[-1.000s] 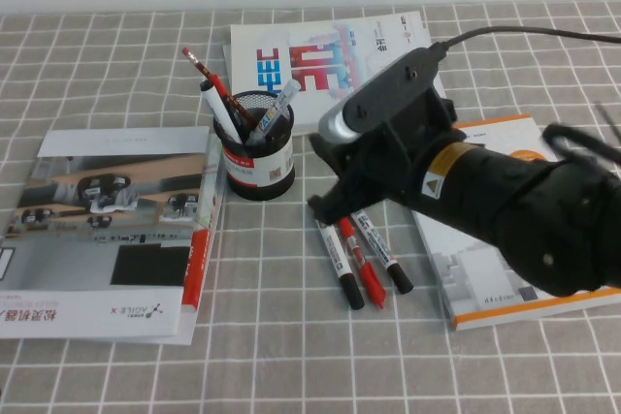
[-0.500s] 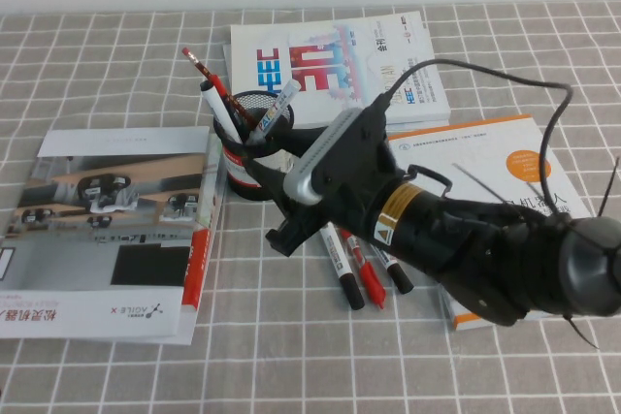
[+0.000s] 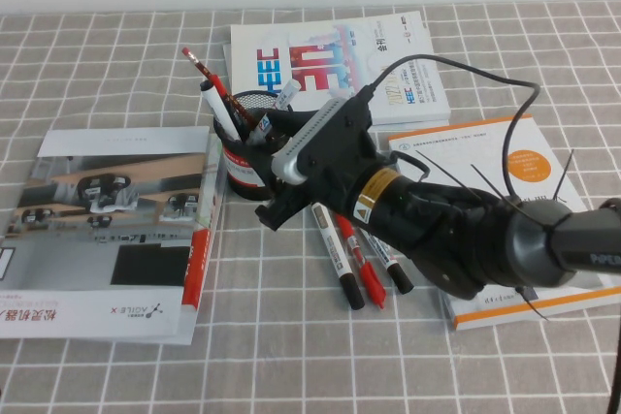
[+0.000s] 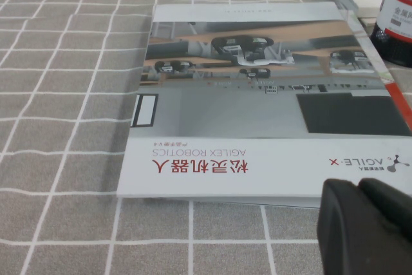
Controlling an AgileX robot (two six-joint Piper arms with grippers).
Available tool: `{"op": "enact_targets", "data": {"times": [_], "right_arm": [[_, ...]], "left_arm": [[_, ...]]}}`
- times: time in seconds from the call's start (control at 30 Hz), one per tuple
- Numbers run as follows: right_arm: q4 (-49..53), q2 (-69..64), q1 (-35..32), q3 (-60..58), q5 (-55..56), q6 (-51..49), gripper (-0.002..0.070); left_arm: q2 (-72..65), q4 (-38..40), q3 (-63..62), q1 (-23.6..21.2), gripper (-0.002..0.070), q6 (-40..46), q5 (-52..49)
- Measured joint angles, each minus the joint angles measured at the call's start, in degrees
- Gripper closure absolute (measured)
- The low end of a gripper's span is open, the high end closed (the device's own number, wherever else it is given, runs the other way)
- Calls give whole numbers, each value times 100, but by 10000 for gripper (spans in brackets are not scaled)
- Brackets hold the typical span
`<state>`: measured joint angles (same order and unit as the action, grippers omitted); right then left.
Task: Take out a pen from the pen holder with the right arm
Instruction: 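Take a marker out of the pen holder and lay it on the table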
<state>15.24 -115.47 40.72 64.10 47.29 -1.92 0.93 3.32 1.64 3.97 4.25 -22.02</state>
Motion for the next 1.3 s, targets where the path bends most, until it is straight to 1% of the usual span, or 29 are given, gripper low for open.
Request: {"op": "enact_targets", "data": {"times": [0.47,0.93,1.3], "right_arm": [[21,-307,0,441,-301,0,316],[21,-427,-36,559,-411,10,316],[21,-489,-40,741,-475,10,335]], "left_arm": [[0,0,0,0,678,0,0],[0,0,0,0,678,0,0],[0,0,0,0,678,0,0]]}}
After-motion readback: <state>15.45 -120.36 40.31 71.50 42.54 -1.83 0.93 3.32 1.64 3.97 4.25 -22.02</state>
